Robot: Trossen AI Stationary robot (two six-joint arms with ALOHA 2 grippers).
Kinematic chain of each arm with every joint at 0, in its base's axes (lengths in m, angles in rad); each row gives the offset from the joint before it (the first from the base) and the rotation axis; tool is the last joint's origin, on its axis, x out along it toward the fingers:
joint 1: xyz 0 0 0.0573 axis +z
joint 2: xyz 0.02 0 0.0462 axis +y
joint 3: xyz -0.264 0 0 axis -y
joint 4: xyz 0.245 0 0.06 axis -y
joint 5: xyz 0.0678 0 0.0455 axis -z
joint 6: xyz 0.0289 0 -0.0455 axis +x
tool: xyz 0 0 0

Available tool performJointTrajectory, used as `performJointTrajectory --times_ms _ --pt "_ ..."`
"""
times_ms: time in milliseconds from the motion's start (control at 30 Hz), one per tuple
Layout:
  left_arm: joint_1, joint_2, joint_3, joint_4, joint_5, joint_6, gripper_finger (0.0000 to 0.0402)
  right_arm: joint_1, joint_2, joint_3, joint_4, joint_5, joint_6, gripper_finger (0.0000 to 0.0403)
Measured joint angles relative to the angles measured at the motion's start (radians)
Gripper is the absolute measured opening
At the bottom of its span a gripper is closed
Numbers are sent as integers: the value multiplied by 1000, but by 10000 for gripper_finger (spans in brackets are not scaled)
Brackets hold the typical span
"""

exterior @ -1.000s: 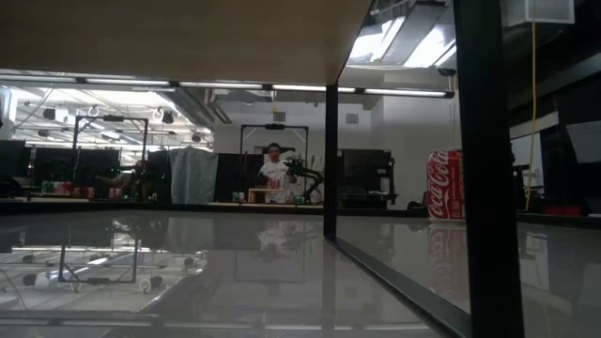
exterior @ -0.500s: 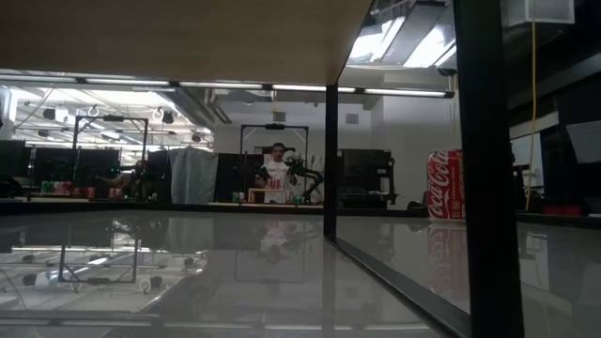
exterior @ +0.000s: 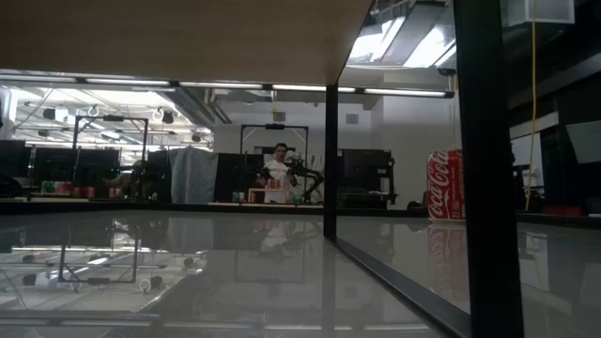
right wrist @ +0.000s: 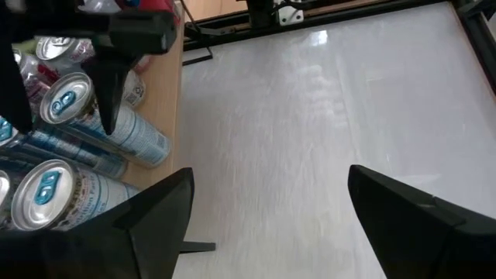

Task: Place canned beverage on shelf
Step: Put the red soda can on the shelf

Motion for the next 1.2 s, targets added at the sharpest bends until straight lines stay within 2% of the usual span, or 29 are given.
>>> performJointTrajectory --times_ms 367,533,833,1033,1200 --pt "86 -82 0 21 1 31 305 -1 -67 -1 -9 55 -1 331" --pt "149 -130 0 20 0 90 305 -1 -129 0 -75 167 0 331" --pt "319 -186 1 5 1 229 305 -2 -229 -6 -299 387 3 331" --pt "410 -195 0 -19 0 278 305 -74 -293 -134 -331 392 4 331" --pt "469 -195 0 -19 0 279 305 -188 -346 -309 -260 396 82 331"
